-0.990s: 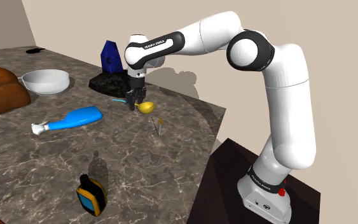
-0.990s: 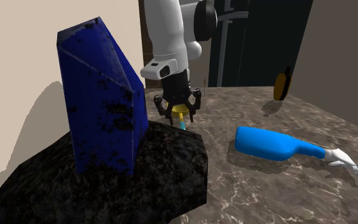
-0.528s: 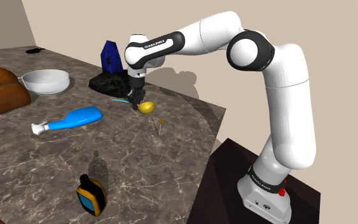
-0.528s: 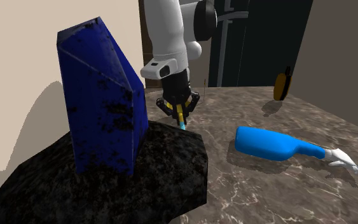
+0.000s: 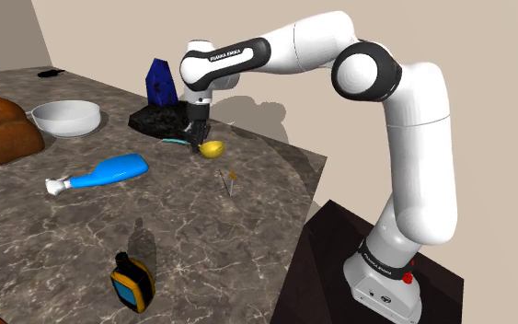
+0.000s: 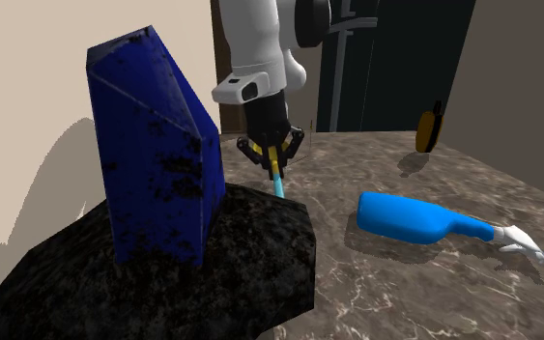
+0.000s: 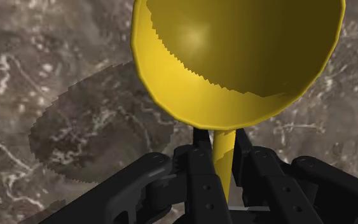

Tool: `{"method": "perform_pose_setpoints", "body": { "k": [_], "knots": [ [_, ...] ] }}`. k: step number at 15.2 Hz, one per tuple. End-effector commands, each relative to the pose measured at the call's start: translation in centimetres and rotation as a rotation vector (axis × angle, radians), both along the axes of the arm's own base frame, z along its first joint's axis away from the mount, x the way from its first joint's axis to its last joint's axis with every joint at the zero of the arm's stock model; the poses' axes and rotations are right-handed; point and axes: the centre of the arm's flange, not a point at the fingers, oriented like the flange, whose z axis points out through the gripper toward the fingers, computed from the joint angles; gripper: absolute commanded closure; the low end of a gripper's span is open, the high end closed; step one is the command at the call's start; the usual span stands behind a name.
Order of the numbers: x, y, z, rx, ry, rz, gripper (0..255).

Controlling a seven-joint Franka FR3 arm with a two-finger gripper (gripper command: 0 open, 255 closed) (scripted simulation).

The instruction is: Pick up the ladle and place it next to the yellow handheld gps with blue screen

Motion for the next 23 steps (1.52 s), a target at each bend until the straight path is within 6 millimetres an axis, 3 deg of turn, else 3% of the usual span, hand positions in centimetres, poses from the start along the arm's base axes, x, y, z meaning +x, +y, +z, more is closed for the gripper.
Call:
{"method": "perform_pose_setpoints", "body": {
  "k": [1,23],
  "knots": [
    [0.0,0.0,1.1,0.000,0.000,0.000,255],
    [0.0,0.0,12.7,0.000,0.000,0.000,255]
  ]
}}
